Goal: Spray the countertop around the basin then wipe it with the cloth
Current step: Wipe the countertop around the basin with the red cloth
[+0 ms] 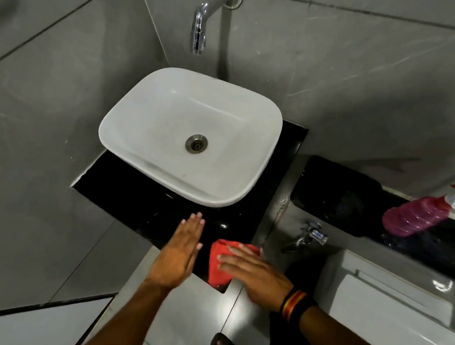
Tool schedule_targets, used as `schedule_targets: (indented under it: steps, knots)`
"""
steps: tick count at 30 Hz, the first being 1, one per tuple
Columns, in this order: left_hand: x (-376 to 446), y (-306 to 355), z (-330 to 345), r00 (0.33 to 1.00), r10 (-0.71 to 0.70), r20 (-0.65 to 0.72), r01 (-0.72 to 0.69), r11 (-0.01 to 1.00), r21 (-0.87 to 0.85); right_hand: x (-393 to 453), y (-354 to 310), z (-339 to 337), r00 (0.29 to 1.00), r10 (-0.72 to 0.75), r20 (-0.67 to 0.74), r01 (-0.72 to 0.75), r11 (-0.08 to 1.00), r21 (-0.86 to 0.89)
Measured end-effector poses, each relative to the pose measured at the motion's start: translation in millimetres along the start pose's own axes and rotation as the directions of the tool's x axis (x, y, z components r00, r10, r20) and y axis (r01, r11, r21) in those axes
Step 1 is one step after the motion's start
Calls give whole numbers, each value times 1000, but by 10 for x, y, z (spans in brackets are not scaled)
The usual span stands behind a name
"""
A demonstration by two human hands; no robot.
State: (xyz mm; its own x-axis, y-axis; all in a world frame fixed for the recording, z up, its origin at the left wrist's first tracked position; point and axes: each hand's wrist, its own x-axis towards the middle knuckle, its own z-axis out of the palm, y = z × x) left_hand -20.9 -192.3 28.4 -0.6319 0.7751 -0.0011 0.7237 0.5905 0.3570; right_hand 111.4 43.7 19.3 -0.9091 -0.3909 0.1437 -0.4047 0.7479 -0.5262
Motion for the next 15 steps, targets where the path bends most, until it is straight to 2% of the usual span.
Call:
schedule_targets:
  steps: [3, 7, 11, 15]
  knots:
    - [86, 223, 89, 999, 29, -28, -31, 998, -47, 44, 354, -264, 984, 159, -74, -157, 987, 39]
    - [312, 400, 86, 997, 77, -21, -78, 995, -58, 272, 802, -601, 924, 342, -173, -328, 939, 104]
    - [560, 599, 126, 994, 106, -9, -106, 992, -73, 440, 1283, -916, 881, 427, -204, -395, 901, 178]
    - [689, 727, 264, 998, 64, -1, -64, 992, -111, 651, 1752, -1165, 850, 480, -217, -437, 872, 219]
